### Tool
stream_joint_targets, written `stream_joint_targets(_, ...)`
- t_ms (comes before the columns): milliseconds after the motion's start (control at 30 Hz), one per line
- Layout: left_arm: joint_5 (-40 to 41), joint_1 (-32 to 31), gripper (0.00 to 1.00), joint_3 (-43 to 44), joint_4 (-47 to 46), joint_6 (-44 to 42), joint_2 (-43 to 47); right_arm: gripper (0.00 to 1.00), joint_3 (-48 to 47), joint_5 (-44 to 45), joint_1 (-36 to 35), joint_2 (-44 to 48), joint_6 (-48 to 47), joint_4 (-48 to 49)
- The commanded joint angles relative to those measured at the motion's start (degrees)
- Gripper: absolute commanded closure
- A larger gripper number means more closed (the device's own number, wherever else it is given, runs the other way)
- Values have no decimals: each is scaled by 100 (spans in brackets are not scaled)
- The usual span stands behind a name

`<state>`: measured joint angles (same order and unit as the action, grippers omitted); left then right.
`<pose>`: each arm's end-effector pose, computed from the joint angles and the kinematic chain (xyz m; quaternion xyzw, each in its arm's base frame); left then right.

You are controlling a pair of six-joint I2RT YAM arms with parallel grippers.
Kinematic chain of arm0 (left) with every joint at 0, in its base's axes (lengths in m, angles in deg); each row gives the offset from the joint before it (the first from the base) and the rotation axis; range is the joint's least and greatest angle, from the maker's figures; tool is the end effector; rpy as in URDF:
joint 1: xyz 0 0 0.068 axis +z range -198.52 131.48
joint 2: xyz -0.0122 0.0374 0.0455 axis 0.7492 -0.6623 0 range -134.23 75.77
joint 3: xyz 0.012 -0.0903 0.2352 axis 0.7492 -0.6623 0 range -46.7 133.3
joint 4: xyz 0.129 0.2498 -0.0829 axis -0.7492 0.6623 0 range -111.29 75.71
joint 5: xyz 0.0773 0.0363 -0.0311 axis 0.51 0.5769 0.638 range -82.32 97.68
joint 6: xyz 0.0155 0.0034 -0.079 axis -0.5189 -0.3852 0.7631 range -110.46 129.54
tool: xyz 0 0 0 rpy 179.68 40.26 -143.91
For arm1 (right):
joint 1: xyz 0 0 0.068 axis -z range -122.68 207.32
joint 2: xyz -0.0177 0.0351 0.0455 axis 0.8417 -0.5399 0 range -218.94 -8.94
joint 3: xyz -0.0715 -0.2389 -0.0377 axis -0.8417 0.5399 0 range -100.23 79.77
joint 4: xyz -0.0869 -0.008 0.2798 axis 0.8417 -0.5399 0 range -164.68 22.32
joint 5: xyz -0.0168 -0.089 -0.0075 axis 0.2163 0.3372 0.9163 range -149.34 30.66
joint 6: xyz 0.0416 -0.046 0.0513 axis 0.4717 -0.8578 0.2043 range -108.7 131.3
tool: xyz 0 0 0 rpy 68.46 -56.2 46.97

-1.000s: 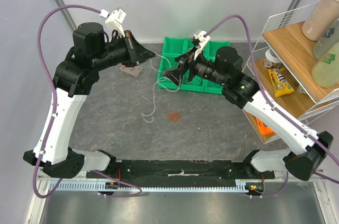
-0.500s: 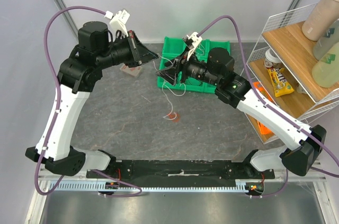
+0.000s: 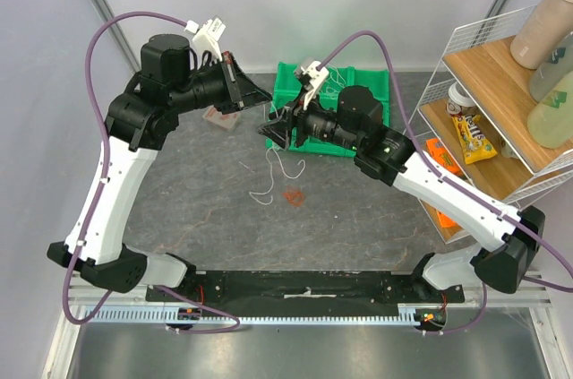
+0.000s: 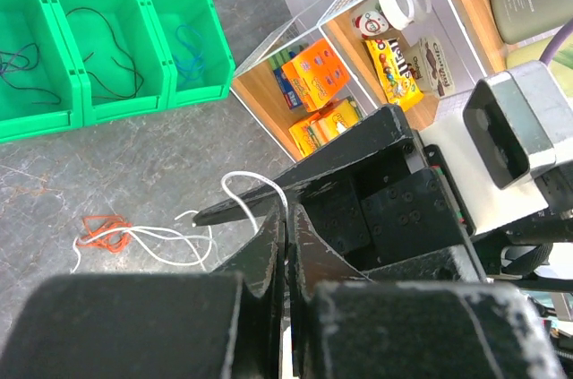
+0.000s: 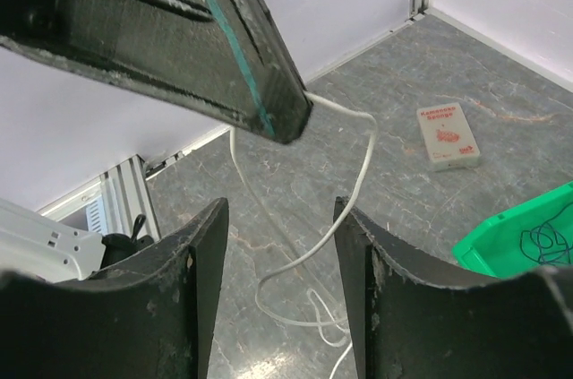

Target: Untangle the cables

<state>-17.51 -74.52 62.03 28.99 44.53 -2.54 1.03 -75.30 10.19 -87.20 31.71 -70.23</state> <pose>0.2650 -0.1622 0.4973 0.0623 0.8061 -0.4383 0.3927 0.2509 0.2984 0.4083 -0.2585 0.6713 0.4652 0.5159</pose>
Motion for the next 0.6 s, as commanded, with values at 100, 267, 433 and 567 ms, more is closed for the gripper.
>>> stream_joint_targets(100,-241,112,98,184,-98,184,-97,50,-458,480,-182,-321,-168,114)
stream_joint_targets(267,-390,244,97,254,-106,132,-133,100,-309,1032,-182,-304,24,474)
stream_joint_targets(433,-154,569,47,175,-19,-43,121,100,-439,1219,125,-426,183,694)
stream_joint_targets(567,785,657,23,-79,113,-518,605,100,-975,1561,730,-716,254,606)
